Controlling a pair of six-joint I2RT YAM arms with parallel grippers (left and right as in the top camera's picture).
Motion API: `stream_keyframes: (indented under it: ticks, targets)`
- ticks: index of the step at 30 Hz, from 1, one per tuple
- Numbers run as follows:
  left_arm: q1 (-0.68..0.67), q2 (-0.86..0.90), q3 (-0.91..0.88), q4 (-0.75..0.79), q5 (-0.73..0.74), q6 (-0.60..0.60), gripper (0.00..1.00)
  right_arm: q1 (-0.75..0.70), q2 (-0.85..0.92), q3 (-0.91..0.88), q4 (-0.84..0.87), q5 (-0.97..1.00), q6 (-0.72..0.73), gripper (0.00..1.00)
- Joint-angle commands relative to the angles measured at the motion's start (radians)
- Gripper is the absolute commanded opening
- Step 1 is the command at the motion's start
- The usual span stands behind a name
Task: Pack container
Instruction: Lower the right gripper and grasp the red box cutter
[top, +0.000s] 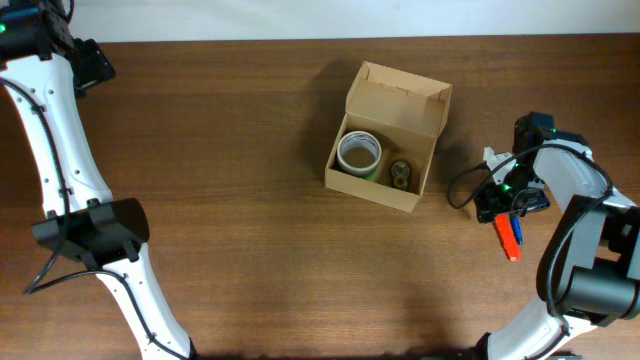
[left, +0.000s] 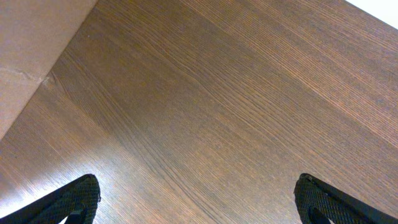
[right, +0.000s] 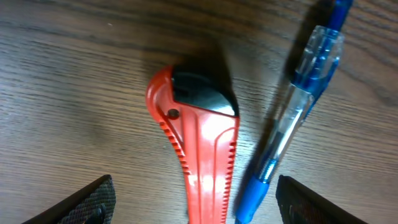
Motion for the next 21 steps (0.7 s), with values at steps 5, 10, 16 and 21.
stream_keyframes:
  ticks: [5,10,16,21]
  targets:
    - [0.005,0.005,-0.004,0.001,0.005,0.008,1.0,0.018,0.053,-0.004,0.008,-0.083,0.015,0.84]
    - [0.005,0.005,-0.004,0.001,0.005,0.008,1.0,0.038,0.096,-0.004,0.033,-0.09,0.032,0.84]
    - [0.005,0.005,-0.004,0.001,0.005,0.008,1.0,0.044,0.119,-0.004,0.068,-0.096,0.072,0.79]
    - [0.005,0.005,-0.004,0.001,0.005,0.008,1.0,0.044,0.119,-0.004,0.101,-0.099,0.126,0.59]
